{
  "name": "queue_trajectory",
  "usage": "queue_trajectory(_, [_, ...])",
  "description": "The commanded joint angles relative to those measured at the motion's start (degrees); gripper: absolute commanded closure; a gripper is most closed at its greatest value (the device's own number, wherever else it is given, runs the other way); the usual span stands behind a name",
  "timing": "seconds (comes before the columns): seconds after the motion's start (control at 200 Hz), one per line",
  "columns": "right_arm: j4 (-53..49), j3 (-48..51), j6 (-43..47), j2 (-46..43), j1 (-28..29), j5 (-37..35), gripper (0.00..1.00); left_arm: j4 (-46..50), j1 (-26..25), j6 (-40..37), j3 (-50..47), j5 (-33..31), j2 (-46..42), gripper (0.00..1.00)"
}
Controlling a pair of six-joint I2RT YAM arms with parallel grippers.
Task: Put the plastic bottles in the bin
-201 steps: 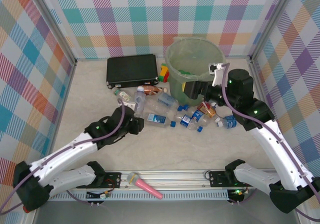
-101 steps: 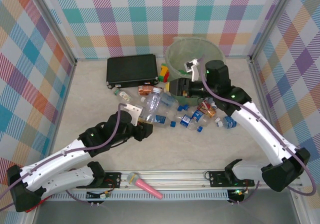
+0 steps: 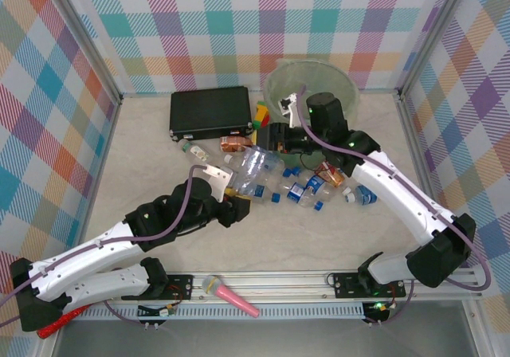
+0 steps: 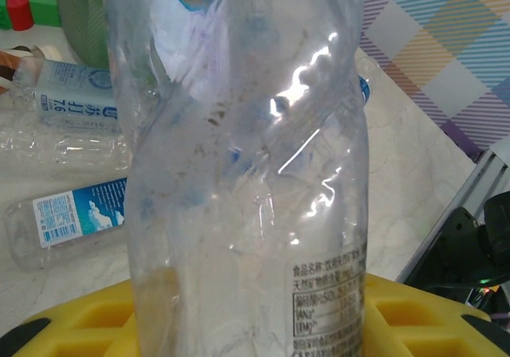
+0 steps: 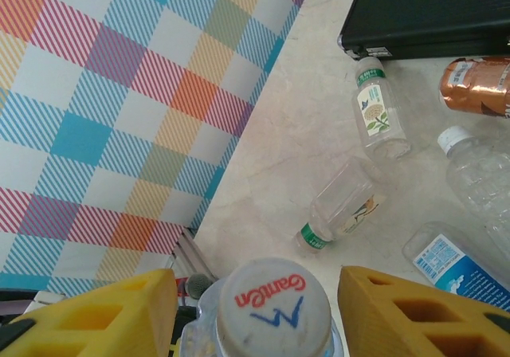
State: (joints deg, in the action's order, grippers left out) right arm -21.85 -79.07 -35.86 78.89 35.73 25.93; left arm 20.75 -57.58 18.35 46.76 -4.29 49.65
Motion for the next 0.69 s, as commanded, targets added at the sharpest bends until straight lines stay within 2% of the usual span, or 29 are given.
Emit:
queue_trajectory(0.0, [1.6,-1.3,-0.4,0.9,0.5,-0.3,0.47,-1.4,-0.8,-1.1,1.9,0.5,-0.7,0.53])
queue_trajectory(0.075, [1.9,-1.6,-0.7,1.4,0.6,0.4,0.53,-1.3,-0.9,-1.2,2.1,0.3,-0.6,0.53])
queue_trajectory(0.195, [1.9,-1.5,-0.8,1.7,1.1,0.6,0.49,-1.3,-0.9,-1.2,2.4,0.1,-1.0,0.53])
queue_trajectory(0.265, [1.9,-1.4,-0.5,1.8,1.5,0.6,0.50,-1.4,-0.9,-1.1,2.4,-0.1,-1.1,0.53])
queue_trajectory(0.31, [1.9,-1.4,-0.4,1.8,1.7,0.7,0.53,-1.5,-0.9,-1.1,2.3,-0.4,-1.3,0.53])
queue_trajectory(0.38, [1.6,-1.5,-0.2,1.9,1.9,0.8,0.67,-1.4,-0.9,-1.2,2.3,-0.5,-1.2,0.53])
queue_trajectory(0.535, [1.6,-1.4,0.2,0.7,1.9,-0.5,0.72,-1.2,-0.9,-1.2,2.4,-0.6,-1.0,0.52])
queue_trajectory(0.635, [0.9,-2.1,1.0,-0.5,1.9,-2.4,0.73,-0.7,-0.9,-1.0,2.5,-1.1,-1.3,0.43])
queue_trajectory(0.69, [0.0,-2.9,1.7,-1.2,1.9,-4.4,0.73,-0.5,-0.9,-0.8,2.5,-1.7,-1.7,0.29])
